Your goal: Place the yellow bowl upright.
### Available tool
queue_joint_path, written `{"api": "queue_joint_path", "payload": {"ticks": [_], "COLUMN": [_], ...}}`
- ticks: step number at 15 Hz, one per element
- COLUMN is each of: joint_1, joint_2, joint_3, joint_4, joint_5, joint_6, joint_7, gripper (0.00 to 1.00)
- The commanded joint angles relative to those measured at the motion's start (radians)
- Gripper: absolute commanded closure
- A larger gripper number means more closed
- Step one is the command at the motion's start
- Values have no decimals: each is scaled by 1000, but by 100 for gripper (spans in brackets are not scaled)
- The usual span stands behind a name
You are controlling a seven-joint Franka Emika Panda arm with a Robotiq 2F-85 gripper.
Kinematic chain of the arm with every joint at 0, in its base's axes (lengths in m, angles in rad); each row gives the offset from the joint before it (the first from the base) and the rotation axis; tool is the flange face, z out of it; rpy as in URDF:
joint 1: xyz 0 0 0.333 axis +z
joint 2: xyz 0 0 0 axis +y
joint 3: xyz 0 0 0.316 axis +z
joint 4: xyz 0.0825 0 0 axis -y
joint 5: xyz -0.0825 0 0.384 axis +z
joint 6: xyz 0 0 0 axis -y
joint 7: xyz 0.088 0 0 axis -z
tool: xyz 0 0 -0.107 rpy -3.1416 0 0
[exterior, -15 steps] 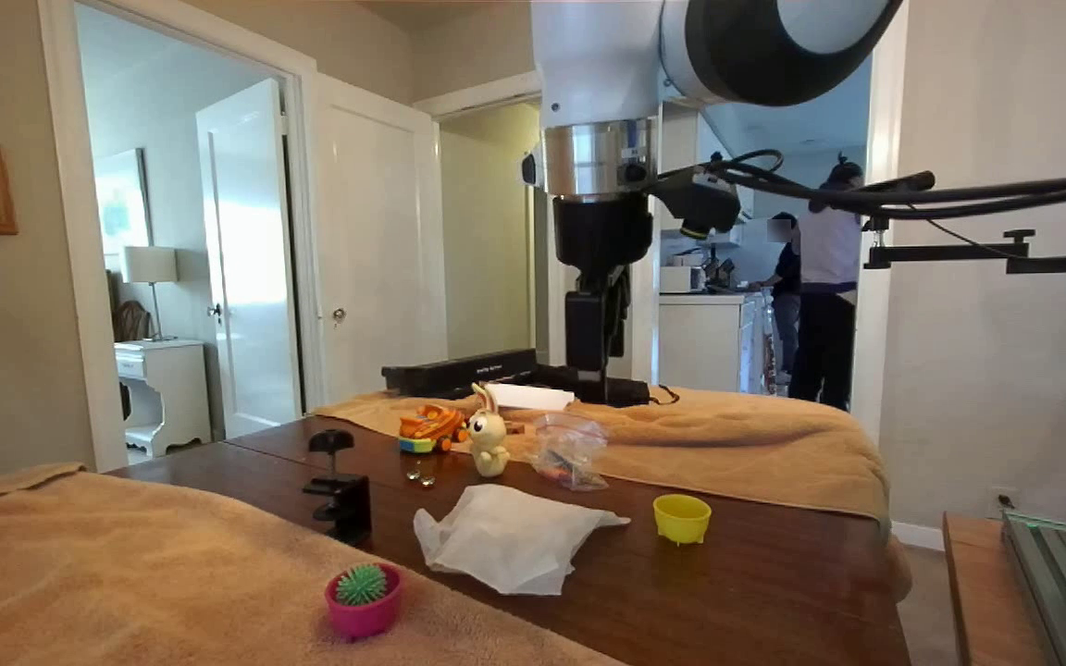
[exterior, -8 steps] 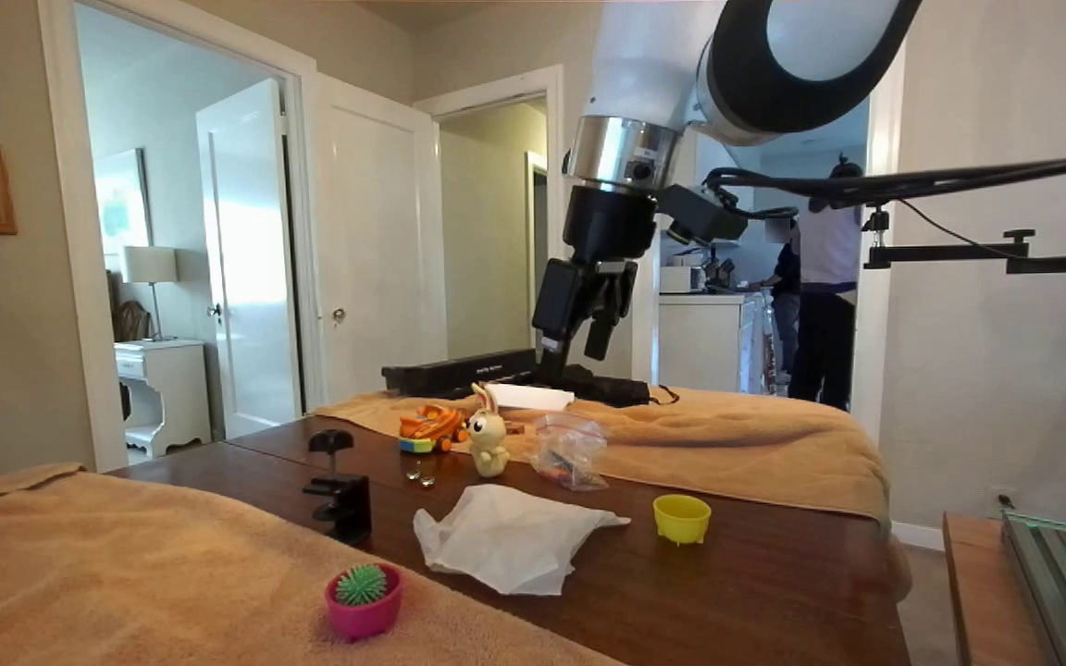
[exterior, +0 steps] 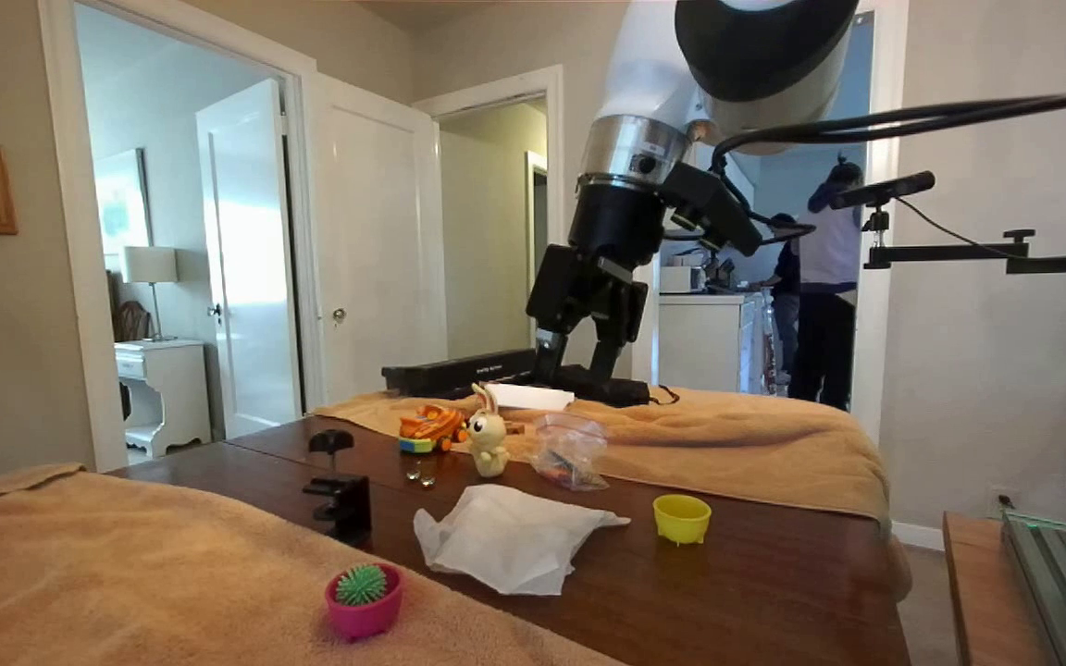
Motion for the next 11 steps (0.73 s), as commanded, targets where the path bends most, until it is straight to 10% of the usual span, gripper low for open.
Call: {"api": "queue_joint_path", "payload": {"ticks": [1,11], "joint_1": [-32,-77], "joint_2": [-45,-36], "joint_3": [13,43], "joint_4": [22,28], "joint_5": [-4,-47], "joint_6": [-167,-222], "joint_7": [1,20], "gripper": [0,0]}}
